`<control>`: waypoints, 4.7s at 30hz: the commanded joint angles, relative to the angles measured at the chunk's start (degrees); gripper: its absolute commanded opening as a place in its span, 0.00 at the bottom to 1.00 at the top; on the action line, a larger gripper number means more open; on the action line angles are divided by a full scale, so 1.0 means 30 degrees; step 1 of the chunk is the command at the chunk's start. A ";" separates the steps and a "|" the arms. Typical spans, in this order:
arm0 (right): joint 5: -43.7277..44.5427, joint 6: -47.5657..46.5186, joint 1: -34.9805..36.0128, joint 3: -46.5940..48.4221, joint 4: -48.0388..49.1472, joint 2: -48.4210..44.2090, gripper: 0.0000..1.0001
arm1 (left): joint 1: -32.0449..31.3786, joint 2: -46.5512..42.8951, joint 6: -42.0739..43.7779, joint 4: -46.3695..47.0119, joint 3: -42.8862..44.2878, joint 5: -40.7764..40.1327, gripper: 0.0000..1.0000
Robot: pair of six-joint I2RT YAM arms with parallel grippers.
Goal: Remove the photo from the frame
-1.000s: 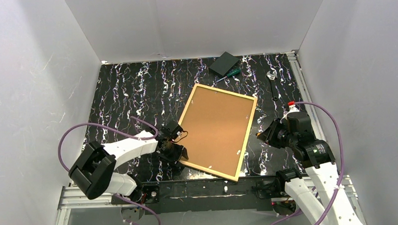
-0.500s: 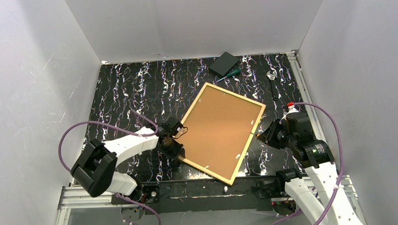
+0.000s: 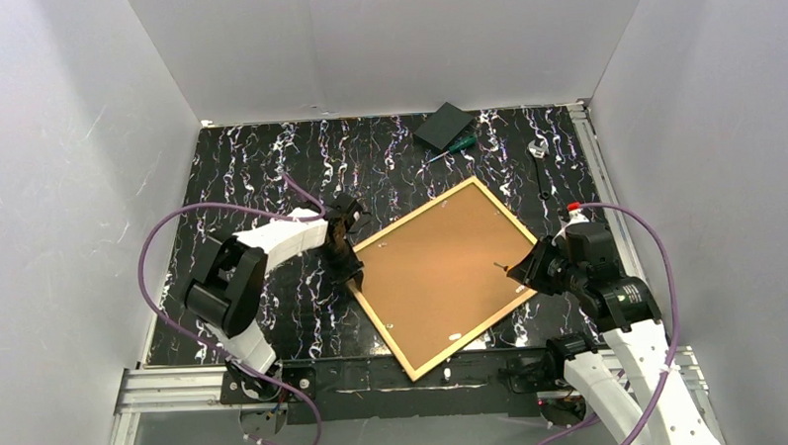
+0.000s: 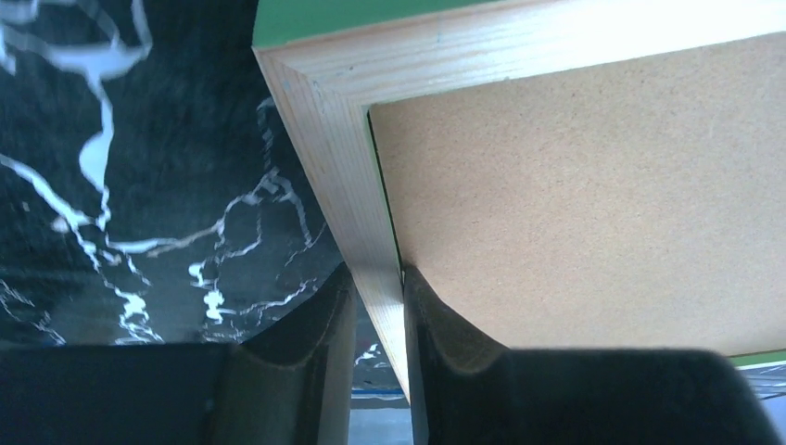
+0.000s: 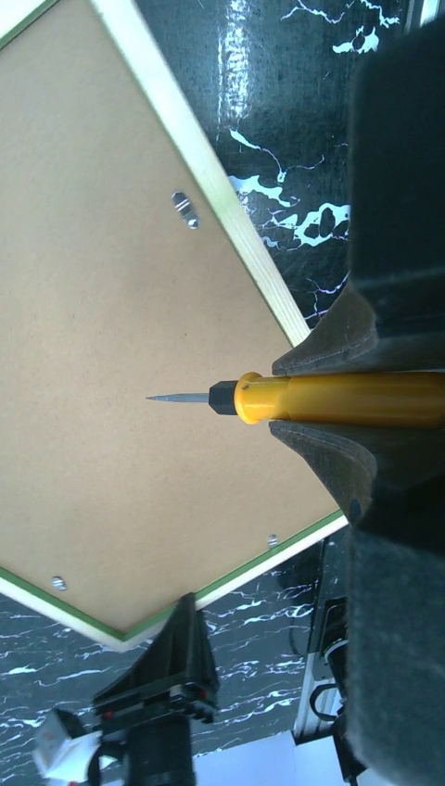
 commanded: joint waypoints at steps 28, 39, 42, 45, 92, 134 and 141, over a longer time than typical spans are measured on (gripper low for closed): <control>0.3189 0.3070 0.7942 0.0347 0.4548 0.5548 0.01 | 0.0105 1.0434 0.8861 -0.5874 1.4756 0.2292 0.00; 0.6150 0.4076 1.3475 0.3459 0.6222 1.1262 0.01 | 0.0869 0.7928 0.7594 -0.6966 1.3257 0.2816 0.53; 0.6605 0.4325 1.4386 0.3670 0.7316 1.1959 0.01 | 0.0870 0.6232 0.6944 -0.5384 1.0298 0.4099 0.59; 0.6904 0.4494 1.4727 0.3934 0.7523 1.2687 0.01 | 0.0848 0.5155 0.6692 -0.4299 0.8484 0.5059 0.60; 0.7799 0.4947 1.6771 0.6613 0.7105 1.7780 0.01 | 0.0431 0.7054 0.6369 -0.3553 0.7644 0.5963 0.00; 1.3252 0.6323 1.6315 0.4950 0.2969 1.2363 0.01 | 0.0457 0.6120 0.6463 -0.2480 0.7153 0.6754 0.23; 1.3579 0.7290 1.5571 0.1693 0.2697 0.7937 0.01 | 0.0445 0.3450 0.7136 -0.1055 0.5858 0.7208 0.48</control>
